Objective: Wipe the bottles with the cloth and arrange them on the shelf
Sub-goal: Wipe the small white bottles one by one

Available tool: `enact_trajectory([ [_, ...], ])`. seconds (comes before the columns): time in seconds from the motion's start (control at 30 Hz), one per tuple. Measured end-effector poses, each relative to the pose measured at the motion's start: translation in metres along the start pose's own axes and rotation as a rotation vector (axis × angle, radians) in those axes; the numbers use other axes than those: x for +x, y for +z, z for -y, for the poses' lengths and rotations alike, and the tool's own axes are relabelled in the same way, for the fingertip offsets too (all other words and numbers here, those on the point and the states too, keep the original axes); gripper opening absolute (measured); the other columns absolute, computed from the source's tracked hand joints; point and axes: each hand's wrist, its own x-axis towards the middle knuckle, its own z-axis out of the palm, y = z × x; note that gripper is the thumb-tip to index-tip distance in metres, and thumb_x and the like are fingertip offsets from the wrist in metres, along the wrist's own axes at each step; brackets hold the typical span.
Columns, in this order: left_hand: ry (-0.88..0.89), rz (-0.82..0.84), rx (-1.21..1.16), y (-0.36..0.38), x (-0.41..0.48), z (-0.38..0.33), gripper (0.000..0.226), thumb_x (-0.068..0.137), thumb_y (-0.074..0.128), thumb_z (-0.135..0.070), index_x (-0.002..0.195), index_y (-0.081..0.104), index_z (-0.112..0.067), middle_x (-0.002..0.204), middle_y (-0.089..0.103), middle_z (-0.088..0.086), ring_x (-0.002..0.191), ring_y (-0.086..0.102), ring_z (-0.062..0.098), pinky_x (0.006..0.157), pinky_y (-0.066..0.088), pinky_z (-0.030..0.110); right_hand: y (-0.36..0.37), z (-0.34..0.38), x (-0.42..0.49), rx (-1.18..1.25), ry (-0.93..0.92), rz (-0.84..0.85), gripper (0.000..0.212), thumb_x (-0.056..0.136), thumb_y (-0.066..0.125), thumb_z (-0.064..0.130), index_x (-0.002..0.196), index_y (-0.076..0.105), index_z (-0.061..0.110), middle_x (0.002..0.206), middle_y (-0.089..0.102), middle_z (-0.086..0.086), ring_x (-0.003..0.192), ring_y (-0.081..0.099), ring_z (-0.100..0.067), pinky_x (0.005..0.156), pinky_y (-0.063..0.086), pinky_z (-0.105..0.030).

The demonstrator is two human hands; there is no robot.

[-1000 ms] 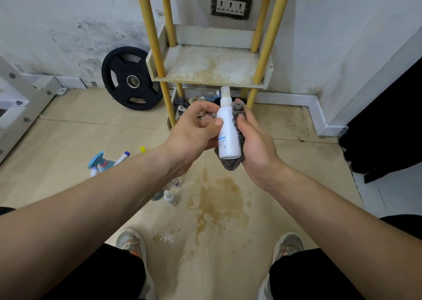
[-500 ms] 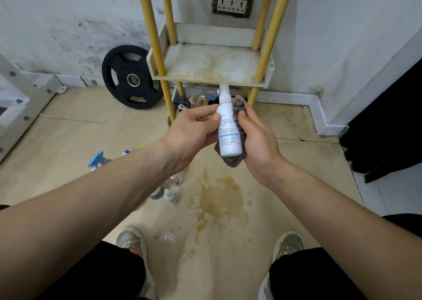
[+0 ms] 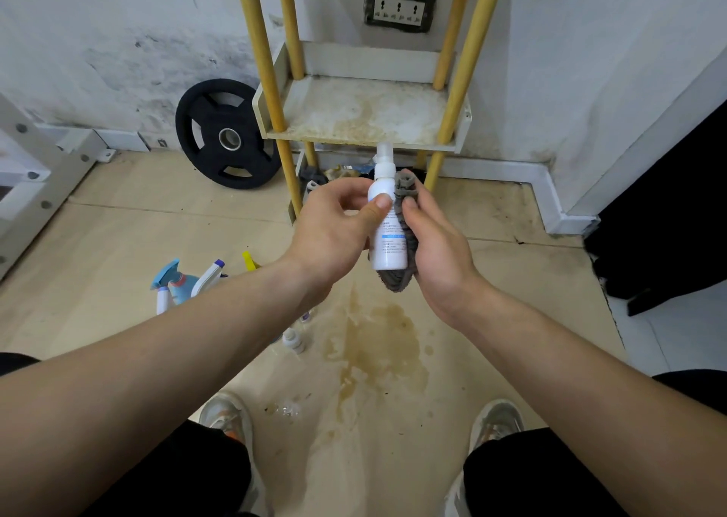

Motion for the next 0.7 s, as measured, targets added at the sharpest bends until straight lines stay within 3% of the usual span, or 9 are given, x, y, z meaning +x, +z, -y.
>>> enact_trajectory([
  [0.07, -0.031, -0.045, -0.027, 0.000, 0.001, 0.000, 0.017, 0.101, 0.062, -0.018, 0.113, 0.070, -0.010, 0.102, 0.073, 0.014, 0.094, 0.074, 0.025, 0.082, 0.063, 0.044, 0.003, -0.001, -0.003, -0.057, -0.006, 0.018, 0.046, 0.111, 0.037, 0.017, 0.156, 0.037, 0.026, 0.131, 0.062, 0.012, 0.113, 0.063, 0.003, 0.103, 0.050, -0.023],
  [0.2, -0.080, -0.136, -0.116, -0.006, 0.006, -0.002, 0.018, 0.100, 0.062, -0.015, 0.114, 0.068, -0.005, 0.089, 0.070, 0.004, 0.088, 0.072, 0.022, 0.078, 0.064, 0.041, 0.011, -0.009, -0.006, -0.233, -0.002, 0.031, 0.055, 0.095, 0.046, 0.039, 0.150, 0.047, 0.034, 0.133, 0.066, 0.011, 0.124, 0.060, -0.010, 0.113, 0.044, -0.044],
  [0.33, -0.066, -0.172, -0.072, -0.006, 0.006, 0.004, 0.016, 0.100, 0.060, -0.006, 0.115, 0.058, -0.011, 0.104, 0.064, 0.010, 0.093, 0.070, 0.031, 0.074, 0.063, 0.047, 0.010, -0.010, -0.005, -0.179, 0.037, -0.019, 0.046, 0.099, 0.046, 0.036, 0.143, 0.055, 0.023, 0.126, 0.069, 0.000, 0.118, 0.065, -0.018, 0.108, 0.048, -0.045],
  [0.43, 0.124, -0.009, 0.127, -0.007, 0.006, 0.011, 0.037, 0.094, 0.052, 0.009, 0.115, 0.063, -0.020, 0.119, 0.062, 0.009, 0.088, 0.068, 0.033, 0.068, 0.061, 0.039, 0.000, -0.004, 0.001, 0.008, 0.099, -0.102, 0.029, 0.108, 0.041, 0.018, 0.119, 0.069, 0.014, 0.111, 0.074, -0.010, 0.107, 0.069, -0.029, 0.100, 0.053, -0.046],
  [0.5, 0.281, 0.120, 0.328, -0.009, 0.004, 0.014, 0.054, 0.089, 0.054, 0.012, 0.127, 0.064, -0.023, 0.129, 0.055, 0.007, 0.099, 0.067, 0.023, 0.078, 0.059, 0.029, -0.006, -0.001, 0.003, 0.146, 0.146, -0.136, 0.031, 0.107, 0.042, 0.016, 0.115, 0.070, 0.005, 0.116, 0.072, -0.024, 0.113, 0.066, -0.044, 0.102, 0.051, -0.058],
  [0.57, 0.353, 0.206, 0.488, -0.013, 0.005, 0.014, 0.060, 0.089, 0.059, 0.011, 0.136, 0.060, -0.027, 0.133, 0.047, 0.005, 0.103, 0.065, 0.016, 0.088, 0.056, 0.021, -0.009, 0.004, 0.002, 0.228, 0.199, -0.151, 0.034, 0.106, 0.043, 0.019, 0.118, 0.067, -0.002, 0.119, 0.069, -0.030, 0.112, 0.065, -0.049, 0.099, 0.051, -0.064],
  [0.63, 0.377, 0.255, 0.602, -0.020, 0.009, 0.011, 0.062, 0.089, 0.069, 0.002, 0.134, 0.057, -0.038, 0.132, 0.042, 0.002, 0.101, 0.060, 0.016, 0.091, 0.054, 0.024, -0.012, 0.007, 0.001, 0.256, 0.258, -0.138, 0.038, 0.105, 0.043, 0.024, 0.121, 0.066, -0.002, 0.121, 0.068, -0.030, 0.106, 0.068, -0.046, 0.098, 0.053, -0.063],
  [0.7, 0.453, 0.240, 0.772, -0.028, 0.014, 0.007, 0.060, 0.083, 0.082, -0.015, 0.131, 0.058, -0.041, 0.138, 0.039, 0.002, 0.115, 0.050, 0.022, 0.097, 0.048, 0.033, -0.014, 0.008, -0.001, 0.239, 0.298, -0.121, 0.040, 0.103, 0.046, 0.027, 0.122, 0.067, -0.001, 0.123, 0.068, -0.029, 0.111, 0.067, -0.046, 0.101, 0.051, -0.062],
])
